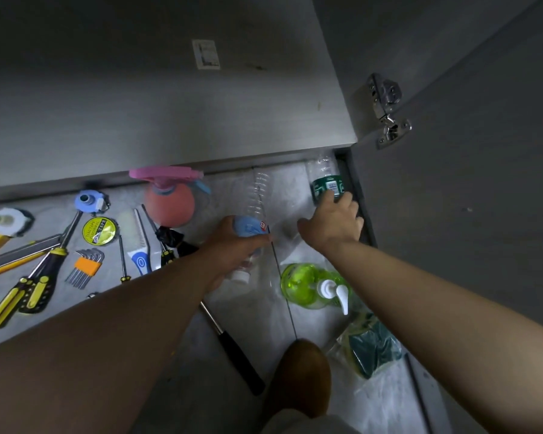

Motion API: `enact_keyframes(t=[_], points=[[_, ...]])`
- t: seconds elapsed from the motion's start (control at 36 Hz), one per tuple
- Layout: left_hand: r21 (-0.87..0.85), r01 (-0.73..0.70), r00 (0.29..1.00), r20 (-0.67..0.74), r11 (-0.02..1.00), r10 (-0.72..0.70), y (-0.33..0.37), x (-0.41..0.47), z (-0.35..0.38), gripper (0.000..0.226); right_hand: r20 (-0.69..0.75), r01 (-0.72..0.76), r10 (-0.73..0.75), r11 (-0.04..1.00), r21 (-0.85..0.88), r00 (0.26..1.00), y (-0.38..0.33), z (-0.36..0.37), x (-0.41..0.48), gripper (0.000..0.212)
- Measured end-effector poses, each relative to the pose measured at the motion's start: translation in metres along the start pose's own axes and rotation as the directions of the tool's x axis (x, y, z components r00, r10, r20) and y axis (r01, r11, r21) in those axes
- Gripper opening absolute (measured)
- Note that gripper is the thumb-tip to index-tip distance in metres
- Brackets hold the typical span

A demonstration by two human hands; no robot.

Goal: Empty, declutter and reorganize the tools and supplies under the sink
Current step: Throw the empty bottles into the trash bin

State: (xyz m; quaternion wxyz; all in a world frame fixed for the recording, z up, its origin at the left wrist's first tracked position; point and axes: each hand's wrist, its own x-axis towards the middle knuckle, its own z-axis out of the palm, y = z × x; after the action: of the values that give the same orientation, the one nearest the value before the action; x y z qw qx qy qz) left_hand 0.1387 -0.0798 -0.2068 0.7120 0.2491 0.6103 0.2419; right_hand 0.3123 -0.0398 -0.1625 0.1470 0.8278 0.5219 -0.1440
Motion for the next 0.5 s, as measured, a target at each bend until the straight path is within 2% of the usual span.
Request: enact_keyframes(t=[0.06,0.08,0.19,0.25,0.33,0.44,0.5], points=[[0.0,-0.002,1.0,-0.002,1.0,0.002,-0.001,0.001,-0.001,0.058,-0.054,-0.009,0.009,1.0,0.003,0.998,0.004,-0.001,0.003,0.079],[0.0,-0.003,1.0,-0.003,1.0,0.003,-0.002,0.001,-0.001,0.058,-0.037,-0.038,0.038,0.999,0.016,0.999,0.005,-0.002,0.006,0.082],[-0.006,-0.001,1.0,-0.024,1.0,0.001,-0.005,0.002,-0.002,0.059,0.2,-0.187,0.163,0.977,0.104,0.966,0.006,0.003,0.015,0.099],[-0.009,-0.004,0.999,-0.034,1.0,0.004,-0.006,0.001,-0.003,0.058,0.285,-0.198,0.15,0.969,0.15,0.947,0.003,0.009,0.018,0.095],[-0.029,0.014,1.0,-0.019,0.999,-0.015,-0.007,0.0,-0.004,0.057,0.313,-0.219,0.149,0.954,0.203,0.938,-0.001,0.009,0.021,0.091],[-0.093,0.045,0.999,0.035,0.995,-0.042,-0.001,-0.005,-0.003,0.036,0.299,-0.236,0.141,0.921,0.311,0.944,-0.003,-0.001,0.021,0.09],[-0.089,0.051,0.998,0.046,0.995,-0.047,0.004,-0.011,0.001,0.033,0.311,-0.244,0.121,0.885,0.396,0.943,-0.001,-0.011,0.018,0.088]])
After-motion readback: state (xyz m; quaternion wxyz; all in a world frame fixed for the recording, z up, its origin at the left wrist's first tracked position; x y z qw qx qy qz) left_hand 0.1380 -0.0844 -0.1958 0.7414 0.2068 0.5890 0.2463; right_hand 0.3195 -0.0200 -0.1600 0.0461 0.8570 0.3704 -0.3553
